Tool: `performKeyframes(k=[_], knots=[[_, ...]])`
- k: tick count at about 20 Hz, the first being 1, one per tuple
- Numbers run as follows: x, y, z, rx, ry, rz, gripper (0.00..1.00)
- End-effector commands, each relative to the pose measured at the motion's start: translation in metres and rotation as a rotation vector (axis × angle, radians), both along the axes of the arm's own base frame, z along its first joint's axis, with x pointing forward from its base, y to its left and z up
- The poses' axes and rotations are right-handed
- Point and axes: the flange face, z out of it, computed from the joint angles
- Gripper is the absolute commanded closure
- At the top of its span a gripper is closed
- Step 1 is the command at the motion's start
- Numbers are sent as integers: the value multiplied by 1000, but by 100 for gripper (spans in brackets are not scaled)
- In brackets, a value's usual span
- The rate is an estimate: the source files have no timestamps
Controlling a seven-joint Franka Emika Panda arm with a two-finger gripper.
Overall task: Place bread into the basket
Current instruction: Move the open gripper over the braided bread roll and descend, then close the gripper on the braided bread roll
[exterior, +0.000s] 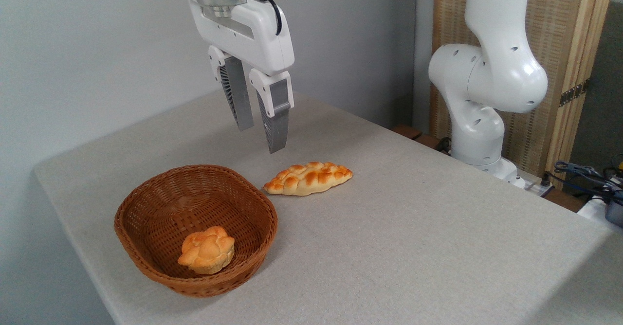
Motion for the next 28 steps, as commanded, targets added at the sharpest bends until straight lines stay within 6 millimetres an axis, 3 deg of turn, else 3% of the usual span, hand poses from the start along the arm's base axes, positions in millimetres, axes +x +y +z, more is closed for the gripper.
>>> performKeyframes(k=[1, 9, 12, 17, 20, 26, 28], knots=[[2, 10, 1, -1, 10, 22, 0], [0, 10, 0, -1, 19, 18, 0], [-14, 9, -2, -5, 24, -25, 0], [-66, -11, -35, -68, 88, -127, 0], [-84, -42, -58, -57, 82, -176, 0], [-109, -88, -132, -1, 137, -316, 0], [-112, -88, -154, 0, 143, -367, 0]])
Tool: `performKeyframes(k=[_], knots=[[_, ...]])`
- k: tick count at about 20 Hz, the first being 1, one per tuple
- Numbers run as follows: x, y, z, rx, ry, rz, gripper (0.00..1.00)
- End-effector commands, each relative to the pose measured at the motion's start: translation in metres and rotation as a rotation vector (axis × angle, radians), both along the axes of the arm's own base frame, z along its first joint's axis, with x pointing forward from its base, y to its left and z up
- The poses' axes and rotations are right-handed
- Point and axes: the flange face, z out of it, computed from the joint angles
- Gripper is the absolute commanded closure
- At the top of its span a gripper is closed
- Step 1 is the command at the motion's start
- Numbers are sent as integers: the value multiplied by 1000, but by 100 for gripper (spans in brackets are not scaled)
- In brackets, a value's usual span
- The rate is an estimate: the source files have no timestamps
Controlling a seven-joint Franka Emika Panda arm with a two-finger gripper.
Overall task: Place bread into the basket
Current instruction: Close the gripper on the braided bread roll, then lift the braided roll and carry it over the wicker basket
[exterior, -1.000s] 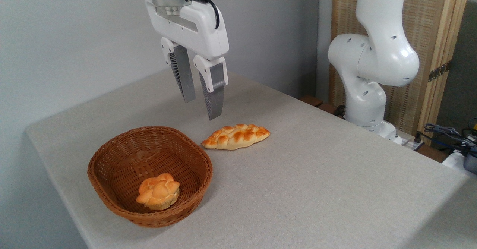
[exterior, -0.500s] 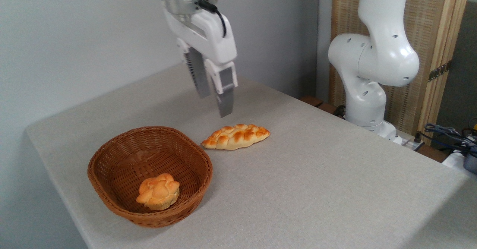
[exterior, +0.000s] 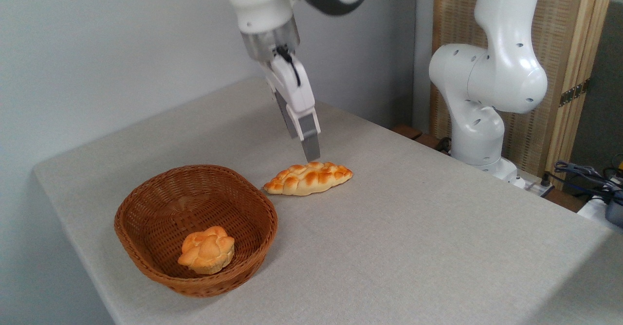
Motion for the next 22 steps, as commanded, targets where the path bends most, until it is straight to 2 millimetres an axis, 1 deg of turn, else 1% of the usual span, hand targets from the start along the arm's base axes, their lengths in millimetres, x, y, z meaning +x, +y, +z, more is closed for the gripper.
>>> performKeyframes(k=[1, 3, 4, 5, 7, 8, 9, 10, 11, 13, 17, 22], knots=[[-13, 1, -44, -4, 1, -85, 0], [-15, 2, -66, -4, -23, -85, 0], [-17, -3, -72, 0, -26, -97, 0], [-19, -12, -77, 6, -19, -116, 0], [-19, -12, -82, 6, -10, -118, 1], [-19, -12, -84, 6, -8, -118, 13], [-18, -12, -86, 5, -5, -118, 37], [-18, -12, -89, 5, 1, -118, 54], [-18, -12, -90, 5, 4, -118, 67], [-17, -11, -91, 5, 6, -117, 84], [-16, -13, -100, 5, 26, -121, 86], [-15, -14, -101, 3, 23, -119, 89]])
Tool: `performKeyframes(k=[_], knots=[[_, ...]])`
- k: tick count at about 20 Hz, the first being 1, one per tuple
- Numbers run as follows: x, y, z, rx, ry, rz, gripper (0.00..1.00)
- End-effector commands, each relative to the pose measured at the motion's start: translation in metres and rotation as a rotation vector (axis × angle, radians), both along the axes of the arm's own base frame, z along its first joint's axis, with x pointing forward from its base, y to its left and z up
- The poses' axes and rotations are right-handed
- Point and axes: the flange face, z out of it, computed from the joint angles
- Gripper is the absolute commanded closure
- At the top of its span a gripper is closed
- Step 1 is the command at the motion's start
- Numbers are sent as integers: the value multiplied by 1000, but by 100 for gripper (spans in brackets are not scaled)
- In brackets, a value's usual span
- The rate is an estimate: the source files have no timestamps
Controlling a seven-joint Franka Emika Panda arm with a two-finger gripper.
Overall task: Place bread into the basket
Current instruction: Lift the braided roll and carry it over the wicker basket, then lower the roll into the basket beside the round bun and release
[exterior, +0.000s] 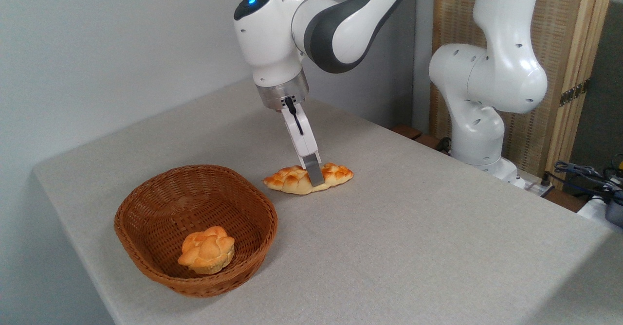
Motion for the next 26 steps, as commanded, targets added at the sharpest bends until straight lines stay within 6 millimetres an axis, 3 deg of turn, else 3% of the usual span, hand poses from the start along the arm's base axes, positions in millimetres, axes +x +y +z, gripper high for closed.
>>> performKeyframes(k=[1, 3, 7, 10, 12, 14, 20, 21, 23, 25, 26], knots=[[1, 0, -8, -8, 10, -9, 89], [3, -4, 9, -10, 5, -7, 89], [20, -6, 76, -69, 51, 17, 88], [52, 17, 113, -246, 8, 144, 88], [77, 25, 128, -324, -16, 211, 88], [106, 25, 126, -360, -72, 248, 88], [169, 29, 77, -395, -269, 432, 87], [173, 28, 72, -395, -279, 437, 81], [175, 29, 60, -381, -263, 436, 19], [176, 28, 58, -386, -261, 439, 13], [177, 29, 56, -384, -260, 439, 6]])
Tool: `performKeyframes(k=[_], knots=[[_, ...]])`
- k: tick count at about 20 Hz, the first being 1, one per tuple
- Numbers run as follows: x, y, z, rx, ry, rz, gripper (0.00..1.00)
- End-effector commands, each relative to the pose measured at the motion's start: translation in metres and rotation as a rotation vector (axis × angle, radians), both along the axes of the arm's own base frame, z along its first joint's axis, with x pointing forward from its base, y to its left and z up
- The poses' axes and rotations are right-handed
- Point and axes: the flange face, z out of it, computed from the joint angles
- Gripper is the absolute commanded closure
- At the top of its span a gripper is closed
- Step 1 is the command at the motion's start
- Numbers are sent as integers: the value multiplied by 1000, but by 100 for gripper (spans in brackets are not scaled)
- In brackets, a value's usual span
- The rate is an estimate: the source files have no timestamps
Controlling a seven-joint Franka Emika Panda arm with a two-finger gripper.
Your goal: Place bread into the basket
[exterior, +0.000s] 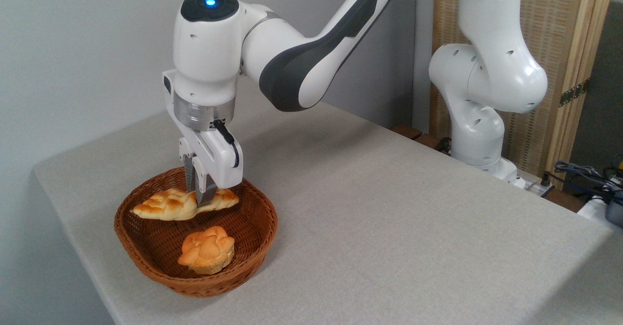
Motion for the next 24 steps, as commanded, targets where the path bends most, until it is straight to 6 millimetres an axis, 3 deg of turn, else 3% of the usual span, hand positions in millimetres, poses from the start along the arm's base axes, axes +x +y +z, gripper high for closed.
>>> performKeyframes(k=[1, 7, 11, 17, 20, 24], knots=[[5, -2, 4, -11, -10, 16, 0], [4, -3, 4, -9, -4, 7, 0], [-1, 0, 19, -6, -12, 2, 0], [-32, 9, 93, 182, 117, -137, 0], [-37, 18, 134, 291, 159, -57, 0], [-40, 29, 163, 354, 161, -34, 0]])
